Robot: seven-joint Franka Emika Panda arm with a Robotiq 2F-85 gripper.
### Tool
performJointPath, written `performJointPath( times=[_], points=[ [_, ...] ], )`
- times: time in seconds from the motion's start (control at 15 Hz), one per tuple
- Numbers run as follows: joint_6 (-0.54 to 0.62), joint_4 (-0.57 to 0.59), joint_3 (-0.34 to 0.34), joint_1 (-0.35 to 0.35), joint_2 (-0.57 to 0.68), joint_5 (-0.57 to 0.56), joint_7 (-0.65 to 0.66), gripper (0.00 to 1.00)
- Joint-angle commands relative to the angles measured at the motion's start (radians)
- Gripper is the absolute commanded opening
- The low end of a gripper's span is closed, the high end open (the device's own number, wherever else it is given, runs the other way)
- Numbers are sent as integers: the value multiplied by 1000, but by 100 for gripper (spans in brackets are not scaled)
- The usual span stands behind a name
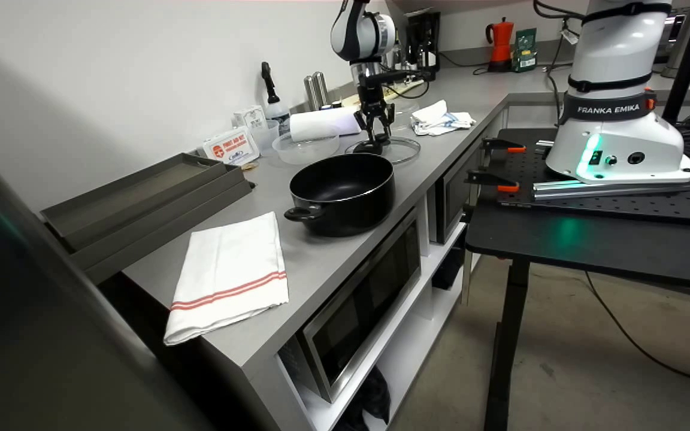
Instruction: Remove the glass lid from the pot and put it on the right side of the counter.
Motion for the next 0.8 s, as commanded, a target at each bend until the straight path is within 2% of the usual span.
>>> performJointPath(
  times=[0.0, 0.73],
  points=[
    [-39, 77, -22, 31, 45, -39, 64, 26],
    [-80, 176, -44, 52, 114, -96, 135, 26]
  ],
)
